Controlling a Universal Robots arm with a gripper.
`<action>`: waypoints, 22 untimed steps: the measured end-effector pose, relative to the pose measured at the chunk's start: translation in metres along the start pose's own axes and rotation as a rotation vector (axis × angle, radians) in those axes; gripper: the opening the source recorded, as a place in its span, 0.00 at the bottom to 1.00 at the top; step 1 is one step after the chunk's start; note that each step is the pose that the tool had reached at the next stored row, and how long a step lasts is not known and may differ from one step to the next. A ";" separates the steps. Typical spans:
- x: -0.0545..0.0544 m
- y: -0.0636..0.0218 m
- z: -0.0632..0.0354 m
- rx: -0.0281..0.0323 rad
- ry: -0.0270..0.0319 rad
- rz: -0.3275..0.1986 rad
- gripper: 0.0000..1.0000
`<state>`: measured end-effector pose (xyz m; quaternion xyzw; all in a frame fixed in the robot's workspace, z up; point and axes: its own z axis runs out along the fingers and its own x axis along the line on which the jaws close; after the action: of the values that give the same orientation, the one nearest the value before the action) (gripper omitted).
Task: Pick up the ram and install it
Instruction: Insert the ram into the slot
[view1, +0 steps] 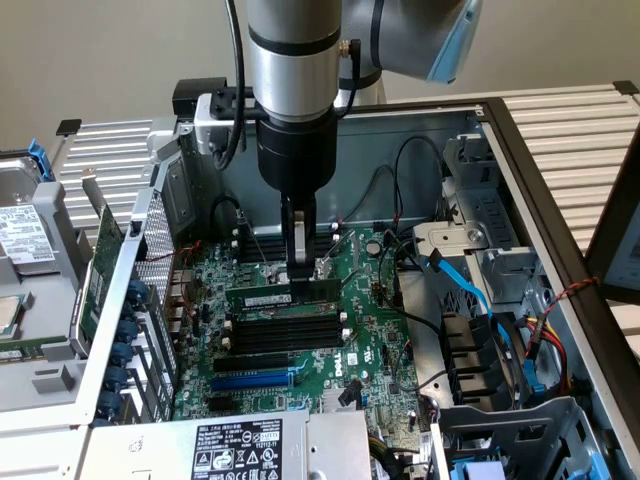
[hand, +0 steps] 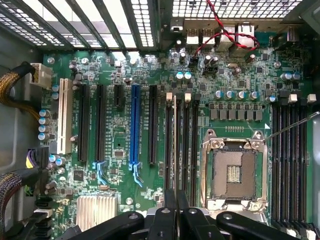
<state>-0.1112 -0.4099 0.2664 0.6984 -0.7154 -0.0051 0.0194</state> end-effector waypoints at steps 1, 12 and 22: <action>0.000 -0.0001 0.0005 -0.0002 0.0003 0.000 0.13; 0.003 -0.0005 0.0114 -0.0013 0.0001 0.001 0.13; 0.003 -0.0010 0.0233 -0.0101 0.0005 0.001 0.13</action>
<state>-0.1111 -0.4133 0.2432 0.6981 -0.7156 -0.0085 0.0231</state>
